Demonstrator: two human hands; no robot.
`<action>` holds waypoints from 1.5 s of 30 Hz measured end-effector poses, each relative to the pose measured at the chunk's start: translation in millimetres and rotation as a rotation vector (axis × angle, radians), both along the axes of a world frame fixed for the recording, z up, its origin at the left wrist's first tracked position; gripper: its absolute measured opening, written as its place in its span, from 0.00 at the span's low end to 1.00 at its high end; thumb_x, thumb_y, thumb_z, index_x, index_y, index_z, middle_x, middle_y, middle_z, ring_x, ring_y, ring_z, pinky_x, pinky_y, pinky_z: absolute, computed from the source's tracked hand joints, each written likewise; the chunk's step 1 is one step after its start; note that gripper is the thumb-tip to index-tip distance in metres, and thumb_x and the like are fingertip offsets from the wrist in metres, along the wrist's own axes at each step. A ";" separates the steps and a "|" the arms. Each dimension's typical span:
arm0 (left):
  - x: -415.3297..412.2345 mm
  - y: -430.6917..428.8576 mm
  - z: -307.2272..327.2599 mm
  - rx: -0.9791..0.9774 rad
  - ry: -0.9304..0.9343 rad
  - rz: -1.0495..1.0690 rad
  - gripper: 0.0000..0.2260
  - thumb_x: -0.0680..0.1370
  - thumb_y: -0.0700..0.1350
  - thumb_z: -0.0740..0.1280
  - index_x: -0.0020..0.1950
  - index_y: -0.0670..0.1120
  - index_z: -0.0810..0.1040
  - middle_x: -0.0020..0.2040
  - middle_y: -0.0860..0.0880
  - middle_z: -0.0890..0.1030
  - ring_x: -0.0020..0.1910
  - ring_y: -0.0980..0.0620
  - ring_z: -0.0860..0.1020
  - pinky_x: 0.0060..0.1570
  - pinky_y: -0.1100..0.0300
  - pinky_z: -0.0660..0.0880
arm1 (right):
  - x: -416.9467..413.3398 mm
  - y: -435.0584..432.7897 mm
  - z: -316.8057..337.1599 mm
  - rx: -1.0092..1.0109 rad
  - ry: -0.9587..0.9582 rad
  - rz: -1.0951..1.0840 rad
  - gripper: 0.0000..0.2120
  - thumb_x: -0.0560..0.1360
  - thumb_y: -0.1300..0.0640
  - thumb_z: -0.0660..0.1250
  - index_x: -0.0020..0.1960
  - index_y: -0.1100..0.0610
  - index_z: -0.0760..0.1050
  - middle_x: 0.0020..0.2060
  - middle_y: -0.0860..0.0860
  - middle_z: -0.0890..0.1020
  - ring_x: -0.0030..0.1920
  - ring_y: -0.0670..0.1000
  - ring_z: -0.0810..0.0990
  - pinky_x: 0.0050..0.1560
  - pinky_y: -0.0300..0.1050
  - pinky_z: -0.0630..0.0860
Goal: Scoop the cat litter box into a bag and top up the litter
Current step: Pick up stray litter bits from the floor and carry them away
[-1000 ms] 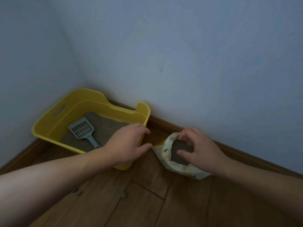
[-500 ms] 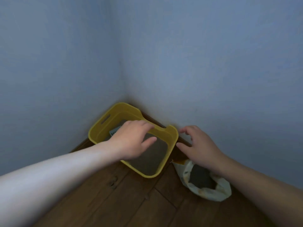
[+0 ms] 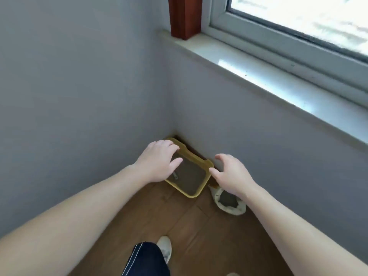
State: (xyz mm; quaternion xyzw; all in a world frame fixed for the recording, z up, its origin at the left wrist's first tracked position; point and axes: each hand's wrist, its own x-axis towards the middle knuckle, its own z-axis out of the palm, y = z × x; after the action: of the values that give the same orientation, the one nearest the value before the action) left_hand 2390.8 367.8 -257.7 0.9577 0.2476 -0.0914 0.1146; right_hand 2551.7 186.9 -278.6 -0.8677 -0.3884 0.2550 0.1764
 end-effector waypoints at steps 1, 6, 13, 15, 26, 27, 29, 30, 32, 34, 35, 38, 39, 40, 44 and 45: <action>-6.4 0.2 11.7 -0.013 0.007 0.017 0.23 0.81 0.58 0.57 0.71 0.48 0.72 0.69 0.49 0.73 0.69 0.48 0.69 0.71 0.51 0.64 | -5.8 -0.5 14.2 -0.008 0.000 -0.006 0.25 0.78 0.44 0.64 0.73 0.51 0.68 0.67 0.49 0.75 0.66 0.51 0.74 0.65 0.47 0.72; -26.3 24.4 27.0 -0.030 0.007 -0.009 0.24 0.81 0.58 0.57 0.72 0.48 0.70 0.70 0.48 0.73 0.70 0.48 0.69 0.71 0.49 0.64 | -33.4 12.8 42.3 -0.033 -0.006 -0.080 0.26 0.79 0.46 0.64 0.74 0.52 0.67 0.69 0.50 0.74 0.69 0.52 0.72 0.67 0.48 0.70; -24.5 93.1 -3.2 -0.030 0.051 -0.201 0.23 0.81 0.58 0.56 0.71 0.49 0.70 0.69 0.49 0.72 0.71 0.47 0.67 0.73 0.48 0.61 | -69.3 60.6 8.7 -0.081 0.003 -0.300 0.28 0.79 0.44 0.63 0.75 0.53 0.66 0.71 0.50 0.73 0.71 0.52 0.70 0.70 0.48 0.69; -24.7 104.0 -10.9 -0.022 0.068 -0.255 0.22 0.81 0.58 0.56 0.71 0.49 0.70 0.69 0.48 0.71 0.71 0.47 0.67 0.73 0.47 0.59 | -79.7 69.9 -2.9 -0.102 0.009 -0.354 0.29 0.78 0.43 0.63 0.76 0.53 0.66 0.71 0.50 0.73 0.71 0.52 0.71 0.70 0.49 0.70; -23.1 106.2 -91.1 -0.111 0.067 -0.400 0.24 0.81 0.58 0.58 0.75 0.50 0.65 0.72 0.50 0.70 0.71 0.49 0.67 0.72 0.51 0.64 | -113.8 64.4 -85.3 -0.150 0.086 -0.486 0.29 0.79 0.43 0.62 0.77 0.52 0.64 0.74 0.50 0.70 0.74 0.52 0.67 0.72 0.49 0.67; -25.1 106.1 -96.2 -0.129 0.062 -0.403 0.25 0.81 0.58 0.58 0.75 0.50 0.64 0.72 0.51 0.70 0.72 0.50 0.67 0.72 0.52 0.64 | -115.0 63.8 -89.6 -0.150 0.085 -0.480 0.29 0.79 0.43 0.62 0.77 0.52 0.63 0.74 0.50 0.70 0.74 0.52 0.67 0.72 0.49 0.67; -29.6 101.3 -125.7 -0.140 0.033 -0.431 0.25 0.81 0.57 0.58 0.76 0.50 0.63 0.73 0.51 0.70 0.72 0.51 0.67 0.72 0.53 0.64 | -122.5 61.0 -117.8 -0.152 0.070 -0.475 0.28 0.80 0.42 0.62 0.77 0.51 0.63 0.74 0.49 0.69 0.74 0.51 0.66 0.72 0.49 0.67; -31.9 98.1 -149.4 -0.148 0.022 -0.445 0.25 0.81 0.58 0.59 0.76 0.50 0.63 0.73 0.51 0.69 0.72 0.51 0.67 0.72 0.53 0.64 | -126.9 60.2 -139.0 -0.160 0.059 -0.472 0.28 0.80 0.42 0.61 0.77 0.50 0.63 0.74 0.48 0.69 0.74 0.50 0.66 0.72 0.49 0.67; -33.4 96.0 -202.2 -0.166 0.005 -0.469 0.25 0.81 0.58 0.59 0.76 0.52 0.63 0.73 0.52 0.69 0.72 0.52 0.66 0.72 0.54 0.64 | -130.9 60.9 -187.6 -0.164 0.033 -0.461 0.29 0.80 0.41 0.61 0.77 0.50 0.63 0.75 0.48 0.69 0.75 0.50 0.66 0.72 0.48 0.66; -37.3 93.9 -260.1 -0.180 -0.005 -0.502 0.25 0.81 0.59 0.58 0.76 0.53 0.62 0.74 0.53 0.67 0.73 0.54 0.65 0.73 0.56 0.64 | -137.9 61.4 -239.1 -0.162 0.020 -0.470 0.29 0.79 0.41 0.61 0.77 0.50 0.63 0.74 0.48 0.69 0.74 0.49 0.66 0.72 0.48 0.66; -40.3 93.1 -289.7 -0.188 -0.008 -0.525 0.25 0.81 0.59 0.58 0.76 0.54 0.62 0.75 0.54 0.67 0.74 0.55 0.64 0.73 0.57 0.63 | -140.7 60.2 -265.8 -0.157 0.009 -0.473 0.29 0.79 0.41 0.62 0.77 0.50 0.64 0.74 0.48 0.69 0.74 0.50 0.67 0.72 0.47 0.67; -51.3 89.8 -370.7 -0.186 0.014 -0.591 0.24 0.81 0.59 0.58 0.76 0.54 0.63 0.74 0.54 0.67 0.73 0.55 0.64 0.73 0.57 0.63 | -148.4 53.5 -342.8 -0.175 -0.007 -0.456 0.29 0.79 0.42 0.63 0.76 0.52 0.65 0.73 0.49 0.71 0.72 0.50 0.68 0.71 0.46 0.68; -54.6 88.8 -394.6 -0.176 0.021 -0.604 0.24 0.81 0.59 0.58 0.76 0.54 0.63 0.74 0.54 0.68 0.73 0.55 0.65 0.72 0.57 0.65 | -151.4 50.3 -366.6 -0.181 -0.012 -0.445 0.29 0.79 0.42 0.63 0.76 0.52 0.65 0.73 0.49 0.71 0.72 0.50 0.68 0.71 0.45 0.67; -57.0 87.4 -416.7 -0.163 0.027 -0.612 0.24 0.81 0.58 0.58 0.75 0.54 0.64 0.73 0.54 0.69 0.72 0.55 0.67 0.71 0.57 0.67 | -155.1 47.4 -388.3 -0.193 -0.017 -0.437 0.29 0.79 0.42 0.63 0.76 0.53 0.65 0.73 0.49 0.70 0.73 0.50 0.67 0.71 0.45 0.67; -63.5 86.8 -487.8 -0.173 0.039 -0.658 0.23 0.81 0.58 0.59 0.75 0.54 0.64 0.71 0.55 0.70 0.69 0.55 0.70 0.67 0.57 0.71 | -171.5 42.0 -458.5 -0.227 -0.016 -0.412 0.30 0.79 0.42 0.62 0.77 0.52 0.62 0.75 0.49 0.67 0.75 0.49 0.64 0.73 0.45 0.64; -64.4 86.8 -502.9 -0.182 0.041 -0.673 0.24 0.81 0.58 0.59 0.75 0.55 0.64 0.72 0.55 0.70 0.70 0.56 0.69 0.67 0.57 0.71 | -173.9 42.3 -473.1 -0.230 -0.011 -0.403 0.31 0.79 0.41 0.62 0.78 0.52 0.61 0.75 0.49 0.66 0.76 0.49 0.63 0.74 0.45 0.63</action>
State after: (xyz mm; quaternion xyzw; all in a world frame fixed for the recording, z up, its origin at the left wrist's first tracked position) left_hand 2326.4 454.6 -760.6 0.9695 -0.0888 -0.1649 0.1578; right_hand 2377.8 229.2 -751.8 -0.9436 -0.1768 0.2524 0.1213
